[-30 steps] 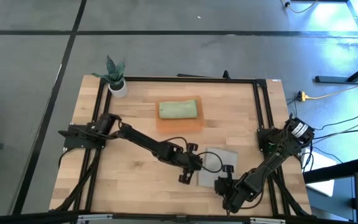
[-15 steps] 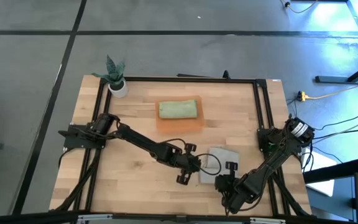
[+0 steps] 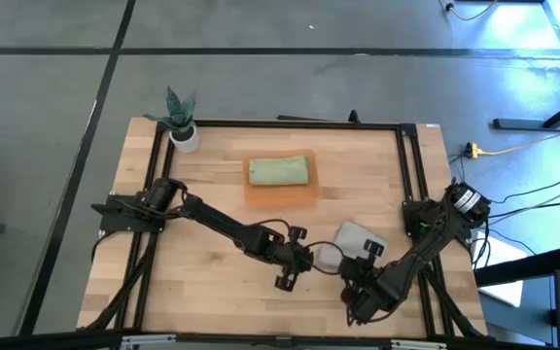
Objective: Roll microfiber towels into tight, uniform cylinder then place into a basket
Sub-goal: Roll the gray microfiber towel
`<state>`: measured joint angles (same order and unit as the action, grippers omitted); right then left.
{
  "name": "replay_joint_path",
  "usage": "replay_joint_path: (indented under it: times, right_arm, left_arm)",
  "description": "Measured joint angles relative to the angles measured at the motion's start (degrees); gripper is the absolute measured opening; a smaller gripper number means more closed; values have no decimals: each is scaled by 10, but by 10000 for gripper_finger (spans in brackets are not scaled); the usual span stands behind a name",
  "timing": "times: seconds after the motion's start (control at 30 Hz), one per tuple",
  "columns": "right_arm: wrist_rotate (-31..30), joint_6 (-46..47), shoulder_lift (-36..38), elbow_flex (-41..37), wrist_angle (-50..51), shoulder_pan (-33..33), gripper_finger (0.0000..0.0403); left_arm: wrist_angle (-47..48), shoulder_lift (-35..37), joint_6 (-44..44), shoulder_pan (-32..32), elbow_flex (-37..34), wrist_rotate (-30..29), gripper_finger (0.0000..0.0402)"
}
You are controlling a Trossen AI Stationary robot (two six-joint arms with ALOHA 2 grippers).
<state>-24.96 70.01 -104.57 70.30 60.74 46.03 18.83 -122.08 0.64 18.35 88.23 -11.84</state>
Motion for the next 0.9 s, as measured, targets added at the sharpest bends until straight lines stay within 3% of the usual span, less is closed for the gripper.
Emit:
replay_joint_path:
  times: [0.33, 0.6, 0.9]
  right_arm:
    - [11, 33, 1, 0, 22, -1, 8]
    - [15, 34, 1, 0, 17, 1, 8]
    - [16, 34, 1, 0, 13, 1, 9]
  left_arm:
    - [-5, 0, 43, 0, 0, -10, 75]
    - [-114, -19, 109, -9, 1, -10, 75]
    - [-171, -21, 135, -8, 1, -36, 80]
